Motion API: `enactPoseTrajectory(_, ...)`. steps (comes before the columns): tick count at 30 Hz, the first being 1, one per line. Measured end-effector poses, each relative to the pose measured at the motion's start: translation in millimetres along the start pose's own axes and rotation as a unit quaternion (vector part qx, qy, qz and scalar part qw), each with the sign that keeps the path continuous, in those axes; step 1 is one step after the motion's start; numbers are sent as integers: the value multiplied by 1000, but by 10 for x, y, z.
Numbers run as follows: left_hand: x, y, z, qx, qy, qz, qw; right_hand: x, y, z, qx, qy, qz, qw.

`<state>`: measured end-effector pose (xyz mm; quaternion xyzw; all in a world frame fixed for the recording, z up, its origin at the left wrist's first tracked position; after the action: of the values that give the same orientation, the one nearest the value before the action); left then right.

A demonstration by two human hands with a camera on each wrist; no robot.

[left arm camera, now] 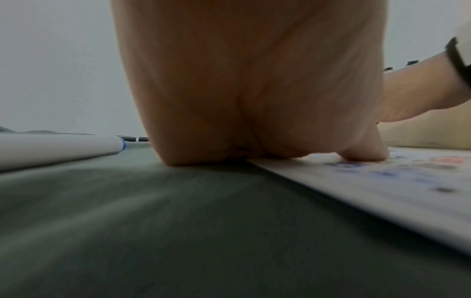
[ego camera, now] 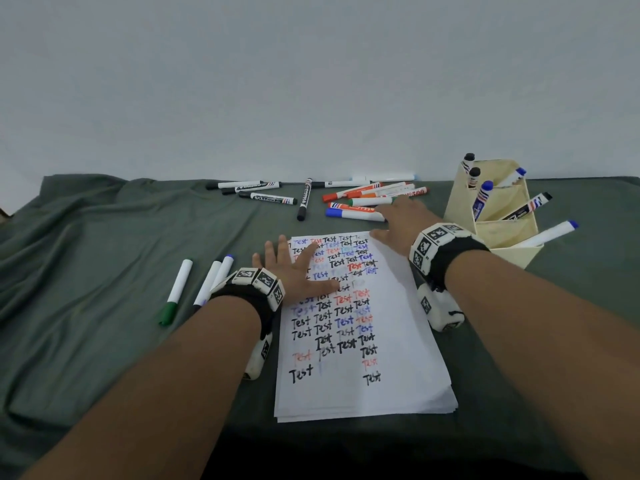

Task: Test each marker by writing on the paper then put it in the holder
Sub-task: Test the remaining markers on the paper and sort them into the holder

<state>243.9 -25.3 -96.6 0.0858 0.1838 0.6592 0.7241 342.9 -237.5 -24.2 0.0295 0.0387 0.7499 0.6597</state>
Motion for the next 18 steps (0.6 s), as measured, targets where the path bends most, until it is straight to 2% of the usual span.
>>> enactPoseTrajectory(8, 1, -7, 1, -3, -5, -1, 1000, 66, -270, 77, -15, 40, -2, 999)
enactPoseTrajectory(11, -15, -1, 6, -6, -8, -1, 1000, 140, -279, 137, -28, 23, 10, 999)
enactPoseTrajectory(16, -12, 11, 2, -4, -7, -1, 1000, 177, -244, 115, -17, 58, 14, 998)
enactPoseTrajectory(18, -8, 9, 2, -3, -7, -1, 1000, 182, -216, 179, -25, 33, 16, 999)
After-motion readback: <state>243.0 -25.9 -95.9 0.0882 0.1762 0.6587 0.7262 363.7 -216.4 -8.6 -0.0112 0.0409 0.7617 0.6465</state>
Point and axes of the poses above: each hand's wrist, its own y-axis away from the middle knuckle, its own z-axis out of the back of the hand, x = y × z, the point moved 10 cm from there along -y, towards the middle knuckle, and after that the axes turned 12 degrees about -z, right-handed, at the moved point
